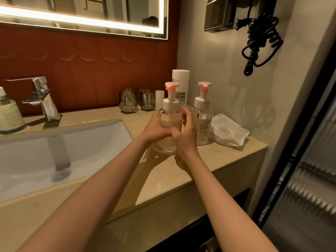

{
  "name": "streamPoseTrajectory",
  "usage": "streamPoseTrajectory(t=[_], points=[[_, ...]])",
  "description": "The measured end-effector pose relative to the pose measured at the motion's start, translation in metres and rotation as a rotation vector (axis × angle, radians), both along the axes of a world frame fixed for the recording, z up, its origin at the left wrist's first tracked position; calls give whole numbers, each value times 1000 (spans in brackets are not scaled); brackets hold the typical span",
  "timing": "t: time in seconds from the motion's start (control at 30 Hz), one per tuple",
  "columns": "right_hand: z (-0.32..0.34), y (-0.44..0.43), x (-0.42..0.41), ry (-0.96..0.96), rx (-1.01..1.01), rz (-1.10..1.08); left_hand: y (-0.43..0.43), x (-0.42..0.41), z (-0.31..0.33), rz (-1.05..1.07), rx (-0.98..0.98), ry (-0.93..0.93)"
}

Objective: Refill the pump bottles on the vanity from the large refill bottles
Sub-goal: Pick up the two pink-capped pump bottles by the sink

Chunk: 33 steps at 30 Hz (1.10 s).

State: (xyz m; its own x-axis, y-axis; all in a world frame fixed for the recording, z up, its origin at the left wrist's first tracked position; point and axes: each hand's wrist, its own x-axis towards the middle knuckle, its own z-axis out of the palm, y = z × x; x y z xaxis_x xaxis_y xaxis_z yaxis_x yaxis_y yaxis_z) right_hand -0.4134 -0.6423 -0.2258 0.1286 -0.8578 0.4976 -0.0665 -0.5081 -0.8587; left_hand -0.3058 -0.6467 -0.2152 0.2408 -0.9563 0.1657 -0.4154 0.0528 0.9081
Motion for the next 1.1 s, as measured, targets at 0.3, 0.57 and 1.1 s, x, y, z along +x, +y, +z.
streamPoseTrajectory(t=[0.3, 0.57, 1.1], points=[[9, -17, 14, 71, 277, 271, 13, 20, 37, -205, 71, 217], [7, -24, 25, 251, 257, 70, 3, 15, 46, -74, -157, 15], [1, -23, 41, 300, 217, -74, 8, 12, 50, 378, -250, -273]])
